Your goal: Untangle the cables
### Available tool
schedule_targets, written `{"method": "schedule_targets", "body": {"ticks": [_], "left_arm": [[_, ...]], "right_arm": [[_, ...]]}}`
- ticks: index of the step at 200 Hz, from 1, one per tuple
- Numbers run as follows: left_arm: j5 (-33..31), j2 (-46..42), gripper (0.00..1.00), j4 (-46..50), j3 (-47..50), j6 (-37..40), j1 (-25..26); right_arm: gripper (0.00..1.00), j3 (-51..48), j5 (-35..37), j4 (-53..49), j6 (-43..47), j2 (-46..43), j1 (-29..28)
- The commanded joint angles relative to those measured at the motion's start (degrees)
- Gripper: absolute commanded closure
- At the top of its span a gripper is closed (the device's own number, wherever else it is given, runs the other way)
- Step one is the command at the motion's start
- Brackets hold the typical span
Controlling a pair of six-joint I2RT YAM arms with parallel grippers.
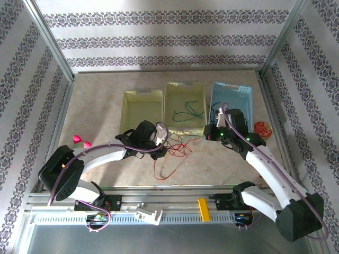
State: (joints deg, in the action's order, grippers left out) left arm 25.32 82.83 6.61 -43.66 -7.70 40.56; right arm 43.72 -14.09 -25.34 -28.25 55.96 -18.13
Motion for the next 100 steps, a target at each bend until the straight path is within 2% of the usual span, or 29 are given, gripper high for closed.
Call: {"method": "schedule_targets", "body": {"ticks": [1, 11, 33, 70, 92, 100], "left_arm": [[0.01, 0.91, 0.82, 0.83, -0.55, 0.36, 0.75], [0.16, 1.2, 0.79, 0.8, -0.5, 0.34, 0.76], [-0.01, 1.4, 0.79, 0.87, -0.39, 0.4, 0.75], [-1.07, 2.17, 1.0, 1.48, -0.88, 1.02, 0.84], [-1.22, 2.25, 1.0, 0.84, -1.12, 1.02, 0.89], [-1.05, 2.36, 0.96, 0.7, -1.37, 1.32, 1.08]], "right_arm": [[1.0, 2.41, 14.6, -3.21, 1.61, -2.38, 1.53], [1.0, 2.66, 14.78, -3.22, 1.79, -2.78, 2.21], [1.0, 2.95, 15.46, -3.18, 1.55, -3.52, 2.83], [1.0, 2.43, 17.82, -2.61, 0.14, -5.45, 3.56], [1.0, 2.33, 17.73, -2.01, 0.75, -6.3, 3.76], [1.0, 2.42, 16.07, -1.74, 1.19, -6.07, 3.8]]}}
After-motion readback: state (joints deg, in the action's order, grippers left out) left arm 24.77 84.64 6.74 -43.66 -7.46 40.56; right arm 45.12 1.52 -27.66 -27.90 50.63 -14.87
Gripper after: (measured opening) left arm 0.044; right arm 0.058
